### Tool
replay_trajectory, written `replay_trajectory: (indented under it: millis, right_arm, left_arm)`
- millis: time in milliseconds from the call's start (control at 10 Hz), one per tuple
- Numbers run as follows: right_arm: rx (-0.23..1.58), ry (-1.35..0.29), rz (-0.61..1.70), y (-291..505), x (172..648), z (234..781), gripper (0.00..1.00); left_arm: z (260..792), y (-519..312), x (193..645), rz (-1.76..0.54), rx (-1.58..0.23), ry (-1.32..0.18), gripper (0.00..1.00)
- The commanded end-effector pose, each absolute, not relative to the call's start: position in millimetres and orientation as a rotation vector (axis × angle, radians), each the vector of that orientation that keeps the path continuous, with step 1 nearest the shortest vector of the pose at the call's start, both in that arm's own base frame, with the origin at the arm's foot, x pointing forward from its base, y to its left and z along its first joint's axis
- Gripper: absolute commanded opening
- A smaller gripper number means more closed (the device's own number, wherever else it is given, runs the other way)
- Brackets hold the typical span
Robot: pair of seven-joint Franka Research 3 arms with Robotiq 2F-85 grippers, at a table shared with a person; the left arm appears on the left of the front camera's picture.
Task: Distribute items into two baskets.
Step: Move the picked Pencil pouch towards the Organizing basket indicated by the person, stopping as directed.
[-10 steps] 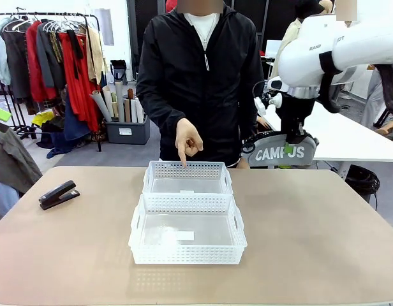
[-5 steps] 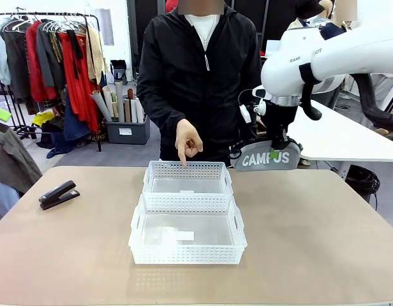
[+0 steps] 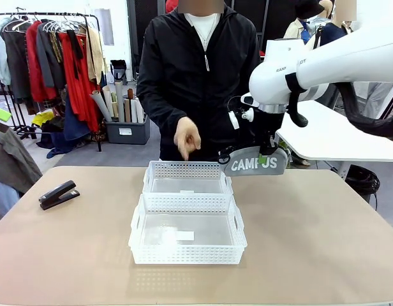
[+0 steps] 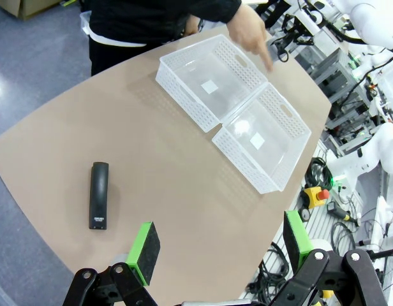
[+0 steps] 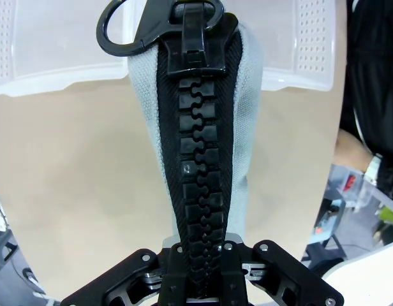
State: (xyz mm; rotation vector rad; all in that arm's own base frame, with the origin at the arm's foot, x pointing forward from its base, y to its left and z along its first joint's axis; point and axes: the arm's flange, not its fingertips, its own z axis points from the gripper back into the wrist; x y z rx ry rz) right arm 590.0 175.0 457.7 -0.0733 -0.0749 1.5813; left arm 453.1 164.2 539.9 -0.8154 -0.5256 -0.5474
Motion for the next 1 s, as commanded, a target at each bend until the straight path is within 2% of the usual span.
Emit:
replay_trajectory:
  millis: [0, 300, 400, 600, 900]
  right_arm:
    - [-0.124, -0.088, 1.549, 186, 600, 461, 0.00]
    - [-0.116, -0.058, 1.569, 202, 607, 453, 0.00]
    - [-0.116, -0.073, 1.567, 173, 597, 458, 0.00]
    - [-0.094, -0.030, 1.546, 98, 548, 468, 0.00]
    - [-0.042, -0.031, 1.518, 64, 508, 469, 0.00]
  left_arm:
    - [541, 164, 452, -0.547, -0.815, -0.531, 1.00]
    - [541, 164, 452, -0.547, -0.815, -0.531, 1.00]
    - [541, 164, 452, -0.547, -0.815, -0.531, 1.00]
    - [541, 164, 452, -0.547, -0.815, -0.531, 1.00]
    - [541, 164, 452, -0.547, -0.815, -0.531, 1.00]
